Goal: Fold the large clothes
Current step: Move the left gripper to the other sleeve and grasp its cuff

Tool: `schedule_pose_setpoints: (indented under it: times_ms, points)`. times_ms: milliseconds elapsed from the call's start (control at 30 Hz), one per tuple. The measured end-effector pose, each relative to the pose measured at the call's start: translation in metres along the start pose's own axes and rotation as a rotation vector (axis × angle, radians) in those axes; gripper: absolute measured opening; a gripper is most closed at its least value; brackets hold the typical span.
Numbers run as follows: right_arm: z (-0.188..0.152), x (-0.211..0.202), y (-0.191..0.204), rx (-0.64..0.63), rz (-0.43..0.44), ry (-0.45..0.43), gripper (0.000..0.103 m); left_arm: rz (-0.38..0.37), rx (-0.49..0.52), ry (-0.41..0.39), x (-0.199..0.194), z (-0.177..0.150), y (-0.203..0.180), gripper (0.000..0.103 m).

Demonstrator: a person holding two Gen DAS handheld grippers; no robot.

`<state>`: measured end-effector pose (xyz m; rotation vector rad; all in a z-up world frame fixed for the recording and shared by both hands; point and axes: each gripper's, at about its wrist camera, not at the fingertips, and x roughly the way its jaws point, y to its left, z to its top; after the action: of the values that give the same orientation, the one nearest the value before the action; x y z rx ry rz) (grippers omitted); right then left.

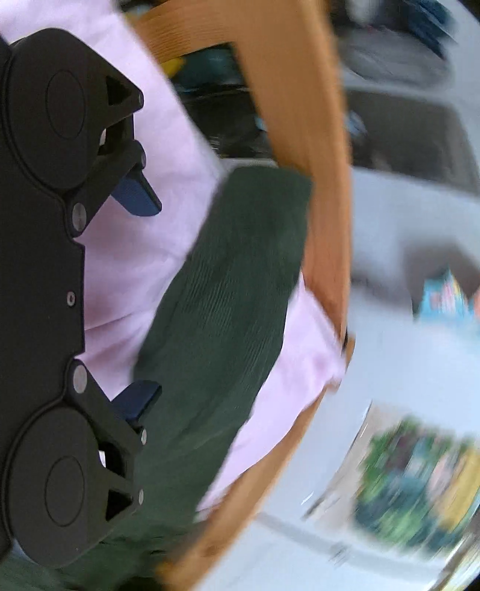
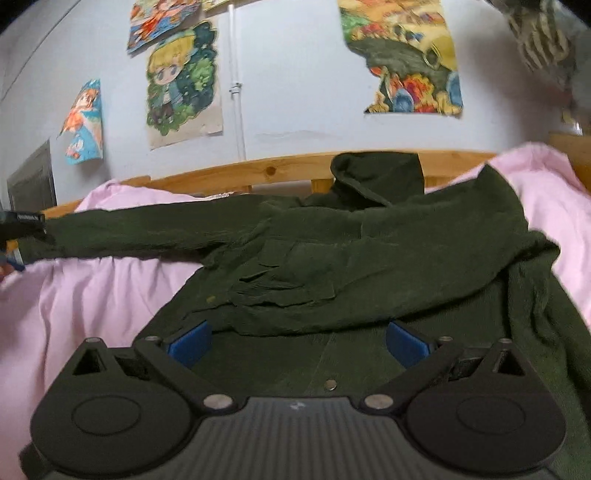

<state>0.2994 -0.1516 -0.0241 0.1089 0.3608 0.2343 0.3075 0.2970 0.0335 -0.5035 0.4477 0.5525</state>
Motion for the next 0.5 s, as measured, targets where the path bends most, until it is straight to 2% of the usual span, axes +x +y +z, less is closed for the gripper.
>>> schedule_pose_setpoints:
  times_ms: [67, 133, 200, 233, 300, 333, 367, 400, 500]
  points:
    - [-0.004, 0.0, -0.002, 0.037, -0.008, 0.018, 0.103, 0.009, -0.117, 0.007, 0.017, 0.003, 0.005, 0.084]
    - [-0.007, 0.002, -0.006, 0.064, -0.019, 0.036, 0.103, 0.033, -0.22, -0.013, 0.03, 0.007, 0.007, 0.08]
    - [-0.011, 0.002, -0.009, 0.078, -0.028, 0.047, 0.103, 0.035, -0.264, -0.053, 0.034, 0.011, 0.002, 0.063]
    - [-0.014, 0.003, -0.01, 0.087, -0.034, 0.054, 0.103, 0.04, -0.266, -0.064, 0.037, 0.014, -0.004, 0.047]
    - [-0.018, 0.004, -0.012, 0.105, -0.039, 0.064, 0.103, 0.08, -0.23, -0.077, 0.039, 0.017, -0.017, 0.03]
    - [-0.019, 0.006, -0.014, 0.115, -0.038, 0.07, 0.103, 0.087, -0.211, -0.084, 0.037, 0.016, -0.022, 0.015]
    - [-0.02, 0.007, -0.016, 0.125, -0.037, 0.076, 0.103, 0.1, -0.188, -0.095, 0.035, 0.016, -0.027, 0.007]
    - [-0.02, 0.008, -0.016, 0.137, -0.037, 0.081, 0.103, 0.119, -0.164, -0.118, 0.032, 0.016, -0.033, 0.003]
    - [-0.019, 0.007, -0.016, 0.149, -0.027, 0.08, 0.103, 0.132, -0.109, -0.185, 0.009, 0.013, -0.042, 0.001]
